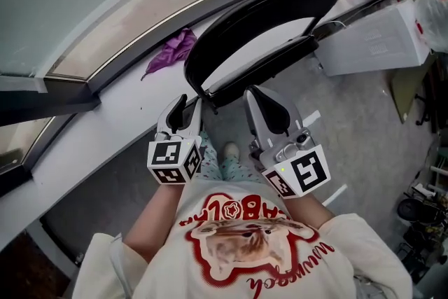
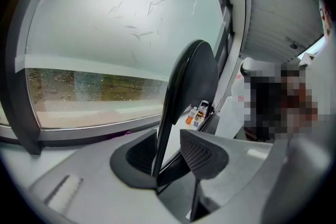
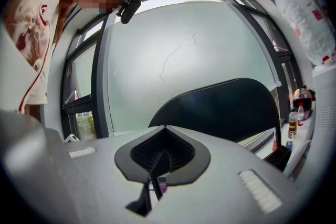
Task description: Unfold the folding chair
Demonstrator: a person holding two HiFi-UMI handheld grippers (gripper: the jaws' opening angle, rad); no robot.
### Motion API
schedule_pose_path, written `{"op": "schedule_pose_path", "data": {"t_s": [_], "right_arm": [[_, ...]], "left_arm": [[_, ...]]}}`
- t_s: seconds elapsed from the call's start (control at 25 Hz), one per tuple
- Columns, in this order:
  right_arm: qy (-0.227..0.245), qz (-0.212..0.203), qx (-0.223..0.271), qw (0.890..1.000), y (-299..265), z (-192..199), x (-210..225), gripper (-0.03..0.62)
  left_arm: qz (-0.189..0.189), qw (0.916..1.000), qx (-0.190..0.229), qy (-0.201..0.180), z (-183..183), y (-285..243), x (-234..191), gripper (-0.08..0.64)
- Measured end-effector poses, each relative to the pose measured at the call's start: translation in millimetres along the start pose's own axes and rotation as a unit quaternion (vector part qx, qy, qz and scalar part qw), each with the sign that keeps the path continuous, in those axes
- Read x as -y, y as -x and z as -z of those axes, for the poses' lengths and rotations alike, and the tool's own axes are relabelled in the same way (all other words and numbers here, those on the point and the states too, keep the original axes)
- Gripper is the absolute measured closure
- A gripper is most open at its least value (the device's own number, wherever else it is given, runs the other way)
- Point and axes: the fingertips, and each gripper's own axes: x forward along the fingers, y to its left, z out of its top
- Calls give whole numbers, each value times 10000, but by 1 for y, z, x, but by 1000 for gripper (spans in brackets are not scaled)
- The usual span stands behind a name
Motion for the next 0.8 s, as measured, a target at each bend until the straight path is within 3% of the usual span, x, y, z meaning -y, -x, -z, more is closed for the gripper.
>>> {"op": "schedule_pose_path", "data": {"t_s": [0.36, 0.8], "right_arm": [[-205, 302, -237, 9991, 1, 25, 18, 568], [-333, 586, -280, 9973, -1, 33, 32, 568]], "left_arm": [[-3, 9998, -184, -68, 20, -40, -12, 385], [-76, 9999, -142, -59, 19, -69, -25, 337]]}}
